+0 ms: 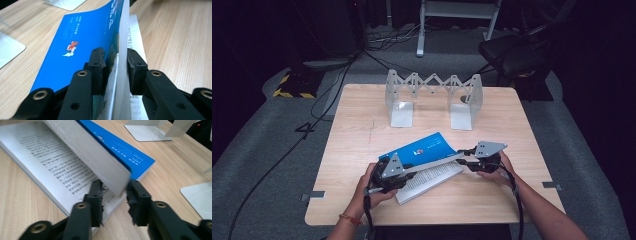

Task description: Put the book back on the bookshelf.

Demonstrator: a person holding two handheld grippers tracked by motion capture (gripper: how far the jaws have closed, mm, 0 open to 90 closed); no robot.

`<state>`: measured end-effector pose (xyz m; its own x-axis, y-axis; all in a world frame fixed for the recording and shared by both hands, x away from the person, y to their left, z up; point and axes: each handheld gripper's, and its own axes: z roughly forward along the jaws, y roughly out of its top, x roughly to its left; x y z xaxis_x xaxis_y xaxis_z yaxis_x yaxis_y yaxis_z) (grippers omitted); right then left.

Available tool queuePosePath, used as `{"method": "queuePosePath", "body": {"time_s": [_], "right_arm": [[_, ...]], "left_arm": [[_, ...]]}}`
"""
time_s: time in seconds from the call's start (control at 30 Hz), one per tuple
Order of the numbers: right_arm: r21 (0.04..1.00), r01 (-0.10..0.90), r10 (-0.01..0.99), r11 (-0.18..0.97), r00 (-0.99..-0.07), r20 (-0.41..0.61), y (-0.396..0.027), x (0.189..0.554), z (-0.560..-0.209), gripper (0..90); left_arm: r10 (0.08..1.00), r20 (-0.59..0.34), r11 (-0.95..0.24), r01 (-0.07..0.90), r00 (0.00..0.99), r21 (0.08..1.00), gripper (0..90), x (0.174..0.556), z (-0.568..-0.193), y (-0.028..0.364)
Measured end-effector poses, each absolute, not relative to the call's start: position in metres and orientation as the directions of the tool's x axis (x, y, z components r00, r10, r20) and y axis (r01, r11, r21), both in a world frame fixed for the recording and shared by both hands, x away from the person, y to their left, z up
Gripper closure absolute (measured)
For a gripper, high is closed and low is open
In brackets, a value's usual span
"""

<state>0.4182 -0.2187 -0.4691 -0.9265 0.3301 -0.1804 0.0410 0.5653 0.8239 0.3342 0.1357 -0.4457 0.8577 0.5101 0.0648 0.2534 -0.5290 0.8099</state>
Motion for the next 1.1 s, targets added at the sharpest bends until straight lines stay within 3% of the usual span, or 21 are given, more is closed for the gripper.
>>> {"method": "queuePosePath", "body": {"time_s": [0.1, 0.17, 0.27, 0.3, 0.37, 0.4, 0.47, 0.57, 0.93, 1.1], "right_arm": [[0.818, 0.008, 0.315, 0.575, -0.925, -0.212, -0.215, 0.416, -0.468, 67.4], [0.825, 0.002, 0.32, 0.566, -0.922, -0.217, -0.213, 0.416, -0.467, 50.2], [0.819, 0.001, 0.323, 0.574, -0.919, -0.225, -0.211, 0.417, -0.465, 45.8], [0.808, -0.024, 0.315, 0.588, -0.914, -0.257, -0.208, 0.416, -0.464, 39.7], [0.808, -0.038, 0.31, 0.588, -0.912, -0.269, -0.207, 0.416, -0.463, 39.3], [0.81, -0.041, 0.301, 0.585, -0.916, -0.263, -0.206, 0.415, -0.462, 40.1], [0.808, -0.072, 0.252, 0.584, -0.931, -0.265, -0.204, 0.413, -0.461, 53.0], [0.771, -0.126, 0.187, 0.624, -0.934, -0.304, -0.2, 0.409, -0.463, 61.2], [0.736, -0.167, 0.143, 0.656, -0.93, -0.338, -0.185, 0.396, -0.459, 67.2], [0.729, -0.18, 0.13, 0.66, -0.929, -0.347, -0.177, 0.388, -0.454, 69.2]], "left_arm": [[0.494, 0.075, -0.55, 0.244, 0.866, 0.799, 70.3, 0.334, -0.448, 0.139], [0.486, 0.083, -0.565, 0.24, 0.87, 0.79, 70.7, 0.333, -0.449, 0.139], [0.477, 0.091, -0.58, 0.235, 0.874, 0.78, 70.7, 0.332, -0.448, 0.138], [0.473, 0.092, -0.582, 0.233, 0.876, 0.779, 70.8, 0.332, -0.448, 0.138], [0.472, 0.088, -0.583, 0.236, 0.877, 0.777, 70.8, 0.332, -0.449, 0.139], [0.466, 0.092, -0.592, 0.232, 0.88, 0.772, 70.8, 0.332, -0.449, 0.138], [0.457, 0.103, -0.608, 0.226, 0.884, 0.761, 70.7, 0.331, -0.449, 0.138], [0.47, 0.098, -0.61, 0.242, 0.877, 0.754, 69.1, 0.33, -0.45, 0.139], [0.567, 0.107, -0.584, 0.307, 0.817, 0.752, 52.4, 0.317, -0.444, 0.145], [0.594, 0.158, -0.599, 0.302, 0.789, 0.742, 43.4, 0.306, -0.435, 0.132]]}}
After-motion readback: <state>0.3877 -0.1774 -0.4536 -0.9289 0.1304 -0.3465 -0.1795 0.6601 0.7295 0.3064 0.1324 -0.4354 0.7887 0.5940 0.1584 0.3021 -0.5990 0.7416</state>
